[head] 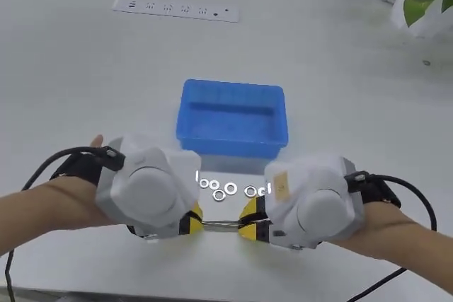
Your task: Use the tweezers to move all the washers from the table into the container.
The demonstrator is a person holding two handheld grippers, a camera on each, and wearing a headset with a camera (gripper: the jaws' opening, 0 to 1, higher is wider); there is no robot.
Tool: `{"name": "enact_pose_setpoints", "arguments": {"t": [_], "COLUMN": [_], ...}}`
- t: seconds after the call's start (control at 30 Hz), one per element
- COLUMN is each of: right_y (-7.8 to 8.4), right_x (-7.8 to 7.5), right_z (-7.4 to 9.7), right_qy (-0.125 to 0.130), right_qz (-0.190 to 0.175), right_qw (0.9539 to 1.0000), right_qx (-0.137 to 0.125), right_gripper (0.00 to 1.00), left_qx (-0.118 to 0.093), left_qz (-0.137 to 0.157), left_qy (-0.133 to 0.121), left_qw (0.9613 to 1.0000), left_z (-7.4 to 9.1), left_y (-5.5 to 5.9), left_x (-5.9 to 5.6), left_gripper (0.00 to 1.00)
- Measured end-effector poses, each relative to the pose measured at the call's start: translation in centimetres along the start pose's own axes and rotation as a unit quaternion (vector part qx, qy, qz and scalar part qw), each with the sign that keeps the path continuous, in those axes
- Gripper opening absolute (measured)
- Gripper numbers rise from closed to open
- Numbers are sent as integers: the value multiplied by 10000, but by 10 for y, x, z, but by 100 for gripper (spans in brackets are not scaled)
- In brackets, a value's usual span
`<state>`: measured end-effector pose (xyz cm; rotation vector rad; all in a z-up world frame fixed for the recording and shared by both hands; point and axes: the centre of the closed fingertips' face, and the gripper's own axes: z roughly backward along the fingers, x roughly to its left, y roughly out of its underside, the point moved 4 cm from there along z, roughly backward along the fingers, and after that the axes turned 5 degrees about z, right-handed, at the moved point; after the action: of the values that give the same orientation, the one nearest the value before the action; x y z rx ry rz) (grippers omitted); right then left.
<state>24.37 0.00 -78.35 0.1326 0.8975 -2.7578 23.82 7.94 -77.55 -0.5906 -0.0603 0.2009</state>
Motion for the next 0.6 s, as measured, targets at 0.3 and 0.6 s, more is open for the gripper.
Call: {"name": "enact_pose_setpoints", "arguments": {"t": [0.3,0.6], "right_y": [-9,-22], "right_x": [-2,-4], "right_z": [3,7], "right_qy": [250,529], "right_qz": [-57,-175], "right_qw": [9990,9930], "right_qx": [-370,-1038], "right_gripper": [6,6], "left_qx": [-126,-410], "left_qz": [-72,7], "left_qy": [-62,-208], "left_qw": [9999,9989], "left_z": [25,52], "left_y": [-7,-22], "left_x": [-2,-4], "left_gripper": [5,5]}}
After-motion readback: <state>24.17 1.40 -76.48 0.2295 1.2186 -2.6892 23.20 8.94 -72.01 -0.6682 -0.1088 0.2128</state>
